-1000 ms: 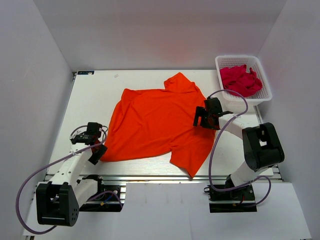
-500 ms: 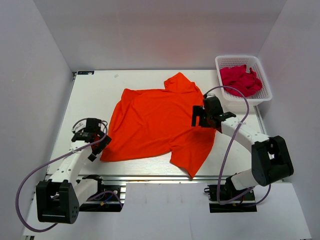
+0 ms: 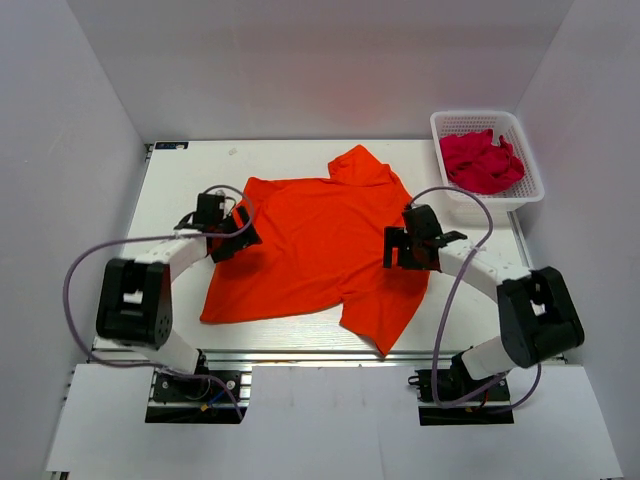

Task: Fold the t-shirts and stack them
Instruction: Flatten out the tshirt

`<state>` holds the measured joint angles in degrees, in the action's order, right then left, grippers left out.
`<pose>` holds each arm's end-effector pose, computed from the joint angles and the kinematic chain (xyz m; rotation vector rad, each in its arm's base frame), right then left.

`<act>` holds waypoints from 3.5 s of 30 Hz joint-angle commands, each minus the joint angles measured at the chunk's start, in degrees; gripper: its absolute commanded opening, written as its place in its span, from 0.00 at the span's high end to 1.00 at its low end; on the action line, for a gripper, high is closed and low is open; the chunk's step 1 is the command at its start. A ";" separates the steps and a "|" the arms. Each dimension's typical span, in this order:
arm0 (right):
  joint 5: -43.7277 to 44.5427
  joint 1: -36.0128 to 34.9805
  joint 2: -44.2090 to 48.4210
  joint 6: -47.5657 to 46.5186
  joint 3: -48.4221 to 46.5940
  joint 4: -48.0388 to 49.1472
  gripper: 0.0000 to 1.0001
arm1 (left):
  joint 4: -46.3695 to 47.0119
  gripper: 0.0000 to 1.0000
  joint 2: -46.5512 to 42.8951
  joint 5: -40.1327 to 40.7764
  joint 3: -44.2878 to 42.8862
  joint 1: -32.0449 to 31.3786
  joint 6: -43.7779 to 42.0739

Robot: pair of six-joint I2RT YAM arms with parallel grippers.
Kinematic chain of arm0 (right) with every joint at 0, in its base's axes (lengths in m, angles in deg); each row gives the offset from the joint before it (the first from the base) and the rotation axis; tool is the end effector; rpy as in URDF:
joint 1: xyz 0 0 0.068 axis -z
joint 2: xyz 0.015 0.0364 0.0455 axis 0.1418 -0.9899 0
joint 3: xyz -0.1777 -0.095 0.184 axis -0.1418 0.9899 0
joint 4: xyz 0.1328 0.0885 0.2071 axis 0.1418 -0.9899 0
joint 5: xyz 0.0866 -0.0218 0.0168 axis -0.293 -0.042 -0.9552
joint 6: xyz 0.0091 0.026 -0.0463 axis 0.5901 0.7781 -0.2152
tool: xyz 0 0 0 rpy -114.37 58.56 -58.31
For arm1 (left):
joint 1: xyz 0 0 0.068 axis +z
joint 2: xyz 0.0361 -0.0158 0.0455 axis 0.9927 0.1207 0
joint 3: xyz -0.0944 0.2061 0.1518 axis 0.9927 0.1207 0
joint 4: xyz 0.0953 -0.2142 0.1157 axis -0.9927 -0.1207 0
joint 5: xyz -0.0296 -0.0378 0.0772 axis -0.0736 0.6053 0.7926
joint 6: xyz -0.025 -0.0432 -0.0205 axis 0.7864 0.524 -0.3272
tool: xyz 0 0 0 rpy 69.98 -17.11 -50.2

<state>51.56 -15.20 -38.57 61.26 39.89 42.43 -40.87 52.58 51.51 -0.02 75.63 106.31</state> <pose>0.2625 0.1078 0.1883 -0.0106 2.4920 0.1407 0.2958 -0.0425 0.1791 -0.4905 2.5392 -0.3913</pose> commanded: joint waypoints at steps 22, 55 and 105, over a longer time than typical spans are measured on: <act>8.50 5.95 -23.10 -6.85 -26.83 -7.53 0.09 | -7.86 0.00 22.90 2.52 -29.65 0.15 -6.28; -5.49 3.58 -14.73 -17.94 -30.95 -0.76 0.09 | -12.43 0.33 45.39 14.57 -56.11 4.28 -15.68; -13.13 3.76 -0.93 -11.26 -9.59 11.99 0.09 | -1.17 0.86 24.03 1.64 -32.72 -27.88 -20.26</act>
<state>39.59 -11.73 -41.25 48.81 29.93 51.58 -38.16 75.58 53.61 -31.19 48.98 86.11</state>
